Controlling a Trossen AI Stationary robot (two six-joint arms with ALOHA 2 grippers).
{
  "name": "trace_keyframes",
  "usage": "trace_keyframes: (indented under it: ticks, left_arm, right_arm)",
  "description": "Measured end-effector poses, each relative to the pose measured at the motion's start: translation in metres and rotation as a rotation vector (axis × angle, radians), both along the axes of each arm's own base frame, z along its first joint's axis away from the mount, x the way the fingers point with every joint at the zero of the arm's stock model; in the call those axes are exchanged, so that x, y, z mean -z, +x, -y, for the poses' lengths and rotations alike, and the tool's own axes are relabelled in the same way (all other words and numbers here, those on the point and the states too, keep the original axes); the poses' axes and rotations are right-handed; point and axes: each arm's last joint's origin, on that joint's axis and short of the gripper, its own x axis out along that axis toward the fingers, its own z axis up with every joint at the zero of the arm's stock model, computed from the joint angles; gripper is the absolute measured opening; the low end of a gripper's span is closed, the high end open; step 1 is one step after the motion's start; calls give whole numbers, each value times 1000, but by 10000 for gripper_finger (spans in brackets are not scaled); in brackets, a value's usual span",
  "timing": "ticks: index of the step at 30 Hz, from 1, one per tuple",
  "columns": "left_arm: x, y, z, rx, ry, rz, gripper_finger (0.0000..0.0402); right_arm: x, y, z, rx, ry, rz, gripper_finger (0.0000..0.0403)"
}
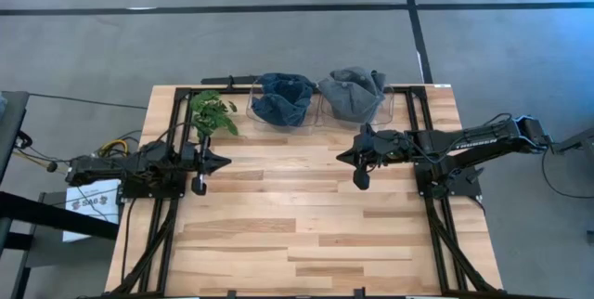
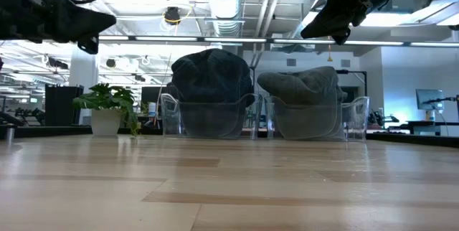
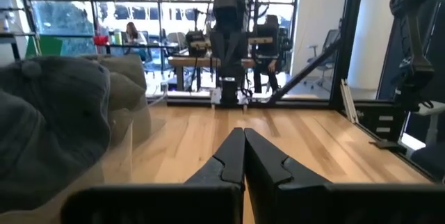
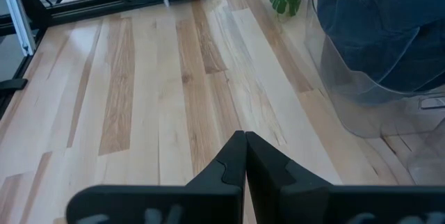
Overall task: Pick & Place hat
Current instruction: Return to Home Position
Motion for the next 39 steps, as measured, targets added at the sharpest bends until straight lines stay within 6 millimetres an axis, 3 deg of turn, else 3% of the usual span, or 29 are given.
trace_keyframes:
  ticks: [25, 39]
  left_arm:
    - [5, 0, 0, 2, 6, -49, 0]
    - [5, 0, 0, 4, 8, -50, 0]
  right_arm:
    - [2, 1, -1, -5, 0, -8, 1]
    - [61, -17, -15, -70, -26, 21, 0]
